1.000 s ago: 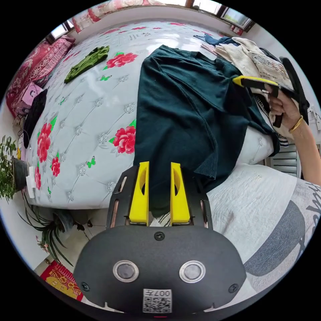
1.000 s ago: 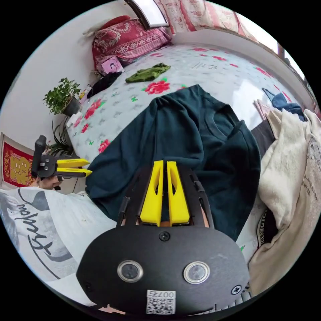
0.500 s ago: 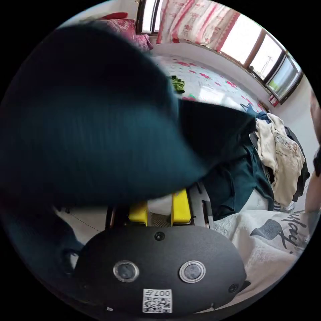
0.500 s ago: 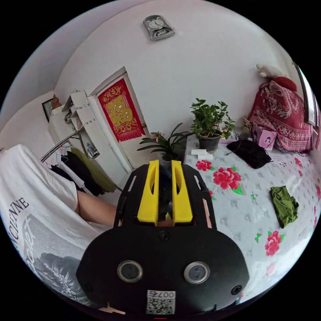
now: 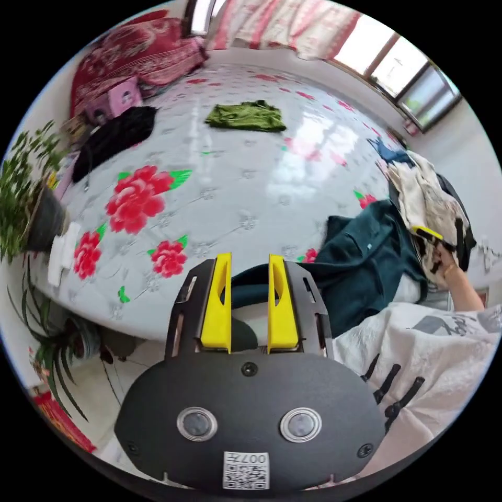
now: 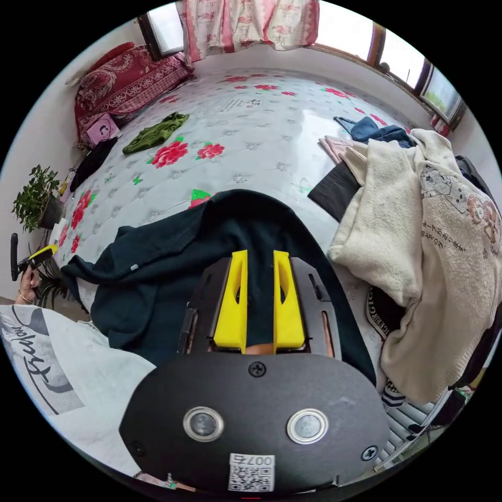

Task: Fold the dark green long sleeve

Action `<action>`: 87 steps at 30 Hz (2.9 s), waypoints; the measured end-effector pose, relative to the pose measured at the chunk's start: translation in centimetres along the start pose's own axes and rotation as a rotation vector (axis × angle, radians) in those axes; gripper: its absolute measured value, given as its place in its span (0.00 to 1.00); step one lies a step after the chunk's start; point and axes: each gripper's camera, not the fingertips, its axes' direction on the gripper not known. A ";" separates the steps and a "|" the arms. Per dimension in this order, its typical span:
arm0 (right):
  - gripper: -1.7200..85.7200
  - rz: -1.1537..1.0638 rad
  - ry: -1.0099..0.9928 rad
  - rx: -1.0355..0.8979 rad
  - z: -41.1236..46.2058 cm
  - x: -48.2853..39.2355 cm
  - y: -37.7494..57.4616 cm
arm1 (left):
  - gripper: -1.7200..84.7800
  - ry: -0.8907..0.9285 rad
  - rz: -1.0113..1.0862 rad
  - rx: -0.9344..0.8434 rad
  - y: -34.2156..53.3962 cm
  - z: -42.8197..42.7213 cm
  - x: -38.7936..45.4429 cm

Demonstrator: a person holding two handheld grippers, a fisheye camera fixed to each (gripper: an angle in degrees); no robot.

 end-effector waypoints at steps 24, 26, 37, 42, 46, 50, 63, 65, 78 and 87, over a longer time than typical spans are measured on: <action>0.02 0.102 -0.005 0.414 -7.5 -1.1 12.8 | 0.06 0.211 0.156 0.153 2.6 -3.0 4.8; 0.02 0.076 -0.022 0.502 -10.5 -1.6 14.9 | 0.05 0.220 0.113 0.181 3.9 -4.4 3.9; 0.02 -0.067 -0.086 0.855 -22.5 -5.3 24.0 | 0.04 0.397 -0.007 0.516 12.7 -17.3 0.7; 0.02 -0.159 -0.041 1.026 -28.2 -7.8 25.5 | 0.04 0.318 0.029 0.652 14.1 -23.8 1.5; 0.02 -0.218 0.037 1.165 -32.2 -9.7 24.8 | 0.05 0.252 0.024 0.776 12.0 -28.2 1.4; 0.03 -0.291 0.043 1.136 -33.1 -11.4 14.9 | 0.07 0.049 0.006 0.692 -0.8 -25.4 0.7; 0.12 0.016 -0.061 0.116 -2.3 -5.9 7.4 | 0.12 -0.128 -0.239 0.023 -1.8 4.3 1.1; 0.12 0.023 -0.059 0.033 0.5 -6.0 7.9 | 0.13 -0.125 -0.263 -0.072 -0.4 7.7 2.6; 0.04 -0.022 0.258 -0.060 4.0 -4.4 0.3 | 0.03 -0.595 -0.145 -0.295 -7.5 9.4 -1.0; 0.08 0.224 0.133 0.222 -7.0 3.8 0.9 | 0.10 -0.471 -0.478 0.093 -5.8 -6.3 -6.6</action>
